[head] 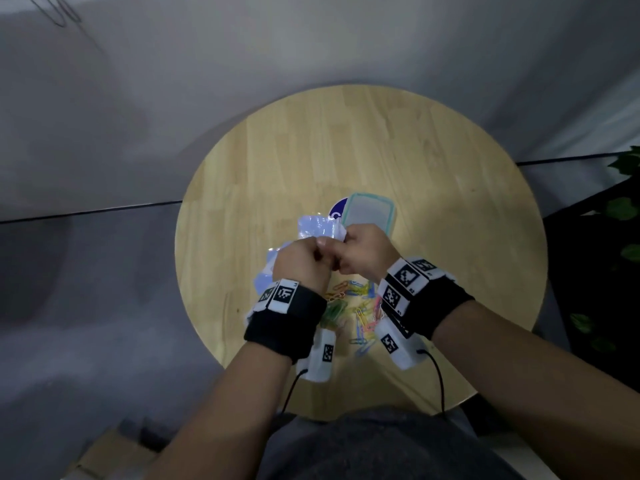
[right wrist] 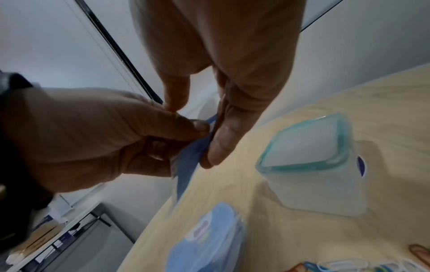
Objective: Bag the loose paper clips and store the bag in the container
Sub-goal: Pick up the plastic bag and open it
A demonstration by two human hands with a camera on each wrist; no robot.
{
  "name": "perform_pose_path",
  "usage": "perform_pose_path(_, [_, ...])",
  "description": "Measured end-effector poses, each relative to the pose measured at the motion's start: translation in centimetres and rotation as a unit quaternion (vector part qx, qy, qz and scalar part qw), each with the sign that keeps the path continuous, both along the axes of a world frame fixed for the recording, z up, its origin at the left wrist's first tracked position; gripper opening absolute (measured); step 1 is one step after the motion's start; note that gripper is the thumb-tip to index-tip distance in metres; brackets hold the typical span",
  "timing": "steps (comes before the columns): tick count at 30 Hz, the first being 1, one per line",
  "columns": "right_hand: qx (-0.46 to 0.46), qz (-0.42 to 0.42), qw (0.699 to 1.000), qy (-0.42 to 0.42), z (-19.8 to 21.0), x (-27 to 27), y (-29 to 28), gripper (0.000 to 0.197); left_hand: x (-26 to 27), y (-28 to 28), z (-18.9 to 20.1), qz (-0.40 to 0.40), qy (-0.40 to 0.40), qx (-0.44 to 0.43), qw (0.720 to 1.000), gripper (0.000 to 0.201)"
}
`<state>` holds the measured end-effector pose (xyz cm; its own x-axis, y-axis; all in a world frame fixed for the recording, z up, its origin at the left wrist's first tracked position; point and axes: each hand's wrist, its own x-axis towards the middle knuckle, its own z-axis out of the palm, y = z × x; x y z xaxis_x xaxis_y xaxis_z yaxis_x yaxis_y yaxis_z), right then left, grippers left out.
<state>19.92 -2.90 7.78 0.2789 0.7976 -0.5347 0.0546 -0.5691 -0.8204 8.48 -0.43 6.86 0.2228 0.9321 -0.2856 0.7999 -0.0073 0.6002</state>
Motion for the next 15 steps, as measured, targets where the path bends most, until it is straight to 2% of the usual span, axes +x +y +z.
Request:
perform_pose_path(3, [0.005,-0.017,0.999,0.036,0.0,0.5,-0.4,0.043,0.1,0.1,0.1,0.046,-0.063,-0.022,0.997,0.031])
perform_pose_path(6, [-0.012,-0.010,0.996,0.089,0.6,1.2,-0.8,0.026,0.0,0.1,0.4,0.094,-0.138,-0.060,0.984,0.033])
perform_pose_path(9, [-0.046,-0.048,0.993,0.093,0.7,1.4,-0.8,0.016,-0.1,-0.4,0.7,0.094,-0.171,-0.066,0.979,0.036])
perform_pose_path(10, [-0.029,-0.066,0.996,0.060,0.6,1.4,-0.8,0.014,-0.1,-0.6,0.6,0.091,-0.176,-0.059,0.978,0.037])
perform_pose_path(12, [0.081,-0.057,0.990,-0.105,0.6,1.4,-1.2,0.020,0.0,-1.0,0.7,0.083,-0.180,-0.049,0.979,0.039])
perform_pose_path(13, [0.153,-0.020,0.972,-0.178,0.9,1.6,-1.5,0.029,-0.1,-1.0,0.7,0.079,-0.182,-0.051,0.979,0.039])
perform_pose_path(15, [0.268,0.102,0.928,-0.237,1.6,2.2,-2.3,0.040,-0.3,-0.9,1.0,0.075,-0.198,-0.079,0.974,0.037])
